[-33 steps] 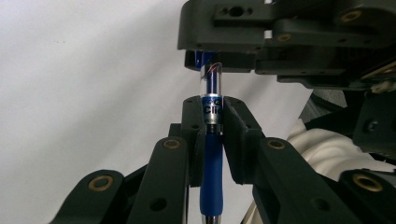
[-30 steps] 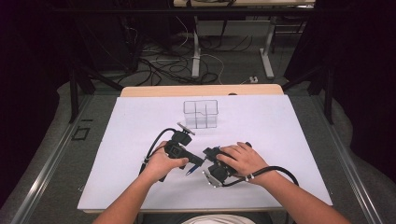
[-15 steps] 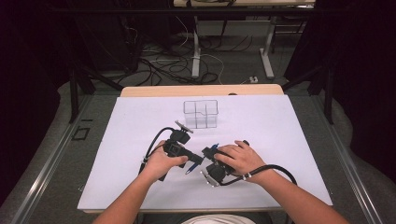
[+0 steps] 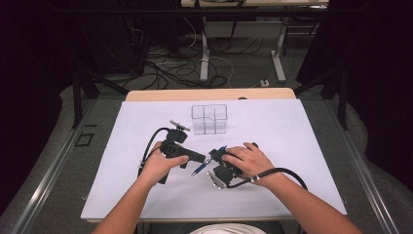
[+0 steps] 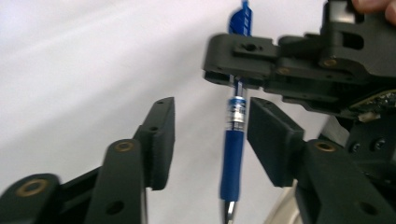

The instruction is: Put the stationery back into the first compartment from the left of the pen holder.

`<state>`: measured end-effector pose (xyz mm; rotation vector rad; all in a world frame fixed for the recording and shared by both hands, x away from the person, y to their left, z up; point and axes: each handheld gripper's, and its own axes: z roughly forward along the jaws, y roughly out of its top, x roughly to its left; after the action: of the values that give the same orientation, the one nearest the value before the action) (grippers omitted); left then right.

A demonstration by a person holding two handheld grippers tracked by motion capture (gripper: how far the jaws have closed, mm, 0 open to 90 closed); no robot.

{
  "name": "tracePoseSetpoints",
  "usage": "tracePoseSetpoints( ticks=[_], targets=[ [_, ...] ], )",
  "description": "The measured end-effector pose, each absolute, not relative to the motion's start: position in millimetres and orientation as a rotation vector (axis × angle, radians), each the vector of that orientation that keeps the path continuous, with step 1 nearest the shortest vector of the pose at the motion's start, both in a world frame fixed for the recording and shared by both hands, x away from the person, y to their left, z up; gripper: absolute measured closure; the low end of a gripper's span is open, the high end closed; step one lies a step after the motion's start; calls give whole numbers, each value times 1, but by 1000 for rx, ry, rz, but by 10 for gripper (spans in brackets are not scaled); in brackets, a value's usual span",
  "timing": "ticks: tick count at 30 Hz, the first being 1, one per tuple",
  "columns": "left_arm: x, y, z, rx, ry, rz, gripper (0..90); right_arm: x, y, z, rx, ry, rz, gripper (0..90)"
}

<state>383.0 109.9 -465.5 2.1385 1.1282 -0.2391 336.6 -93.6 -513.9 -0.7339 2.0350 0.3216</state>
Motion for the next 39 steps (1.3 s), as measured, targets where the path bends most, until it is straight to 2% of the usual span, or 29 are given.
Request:
tracePoseSetpoints(
  ticks=[12, 20, 22, 27, 35, 39],
  targets=[
    [397, 145, -475, 2082, 1215, -4, 382, 346, -83, -506, -702, 2045, 421, 795],
    [403, 171, -469, 1995, 1232, 106, 353, 354, -76, -500, -614, 2064, 527, 795],
    [404, 177, -468, 1986, 1236, 153, 304, 356, -75, -498, -593, 2085, 529, 795],
    [405, 186, -467, 1988, 1220, 259, 262, 361, -72, -496, -517, 2092, 614, 795],
    [409, 198, -474, 2019, 1260, 310, 229, 372, -67, -488, -396, 2157, 709, 795],
    [412, 205, -475, 1966, 1305, 320, 183, 380, -67, -484, -317, 2176, 773, 795]
  ],
)
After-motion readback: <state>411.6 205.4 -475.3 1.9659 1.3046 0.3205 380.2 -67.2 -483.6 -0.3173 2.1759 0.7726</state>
